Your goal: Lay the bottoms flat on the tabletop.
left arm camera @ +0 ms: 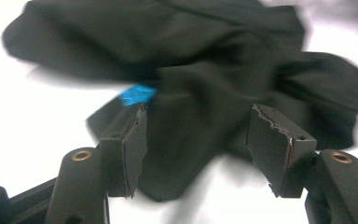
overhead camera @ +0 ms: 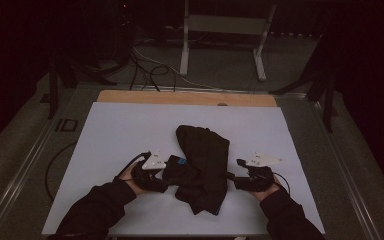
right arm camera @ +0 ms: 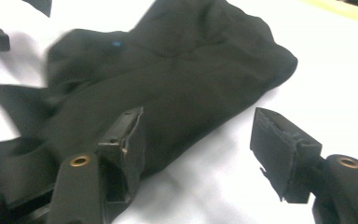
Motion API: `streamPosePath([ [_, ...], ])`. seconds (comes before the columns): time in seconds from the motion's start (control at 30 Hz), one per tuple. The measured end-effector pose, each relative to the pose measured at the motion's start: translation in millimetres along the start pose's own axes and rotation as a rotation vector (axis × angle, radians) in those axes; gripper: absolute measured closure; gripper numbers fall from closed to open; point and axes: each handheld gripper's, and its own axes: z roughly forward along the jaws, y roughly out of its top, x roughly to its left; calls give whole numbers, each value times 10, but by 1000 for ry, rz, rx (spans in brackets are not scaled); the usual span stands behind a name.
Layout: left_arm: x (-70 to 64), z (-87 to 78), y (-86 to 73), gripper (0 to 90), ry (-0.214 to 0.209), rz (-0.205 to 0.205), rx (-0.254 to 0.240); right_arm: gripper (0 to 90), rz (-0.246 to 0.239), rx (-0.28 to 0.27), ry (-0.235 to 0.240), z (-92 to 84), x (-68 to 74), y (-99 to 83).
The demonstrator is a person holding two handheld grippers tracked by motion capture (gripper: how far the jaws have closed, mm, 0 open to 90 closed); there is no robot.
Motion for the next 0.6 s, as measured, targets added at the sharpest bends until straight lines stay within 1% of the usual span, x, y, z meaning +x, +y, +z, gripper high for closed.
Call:
streamPosePath([
  [0.07, 108, 74, 4, 387, 13, -18, 11, 340, 22, 11, 8, 102, -39, -3],
  [0.13, 197, 156, 8, 388, 15, -37, 19, 337, 32, 22, 0, 188, -53, -3],
  [0.23, 304, 296, 4, 387, 12, -69, 33, 329, 51, 35, 32, 297, -56, -2],
  [0.3, 354, 386, -8, 387, 3, -73, 52, 350, 46, 53, 39, 353, -33, -8],
  [0.37, 386, 465, -17, 387, 10, -72, 76, 379, 46, 76, 58, 387, -4, -22],
  [0.4, 404, 494, -19, 388, 11, -74, 84, 456, 38, 85, 65, 394, 2, -32],
  [0.43, 420, 518, -18, 391, 19, -76, 90, 504, 26, 95, 74, 398, 13, -39],
  [0.47, 420, 518, -18, 398, 19, -76, 90, 504, 26, 95, 74, 398, 13, -39],
  [0.5, 434, 539, -15, 398, 20, -75, 97, 542, 16, 104, 80, 404, 18, -44],
  [0.53, 446, 555, -12, 409, 15, -75, 101, 664, 12, 115, 82, 405, 27, -44],
  [0.57, 456, 573, -8, 419, 13, -72, 107, 713, -5, 122, 91, 408, 36, -45],
  [0.6, 462, 591, -5, 427, 11, -65, 120, 796, -28, 134, 90, 411, 58, -41],
])
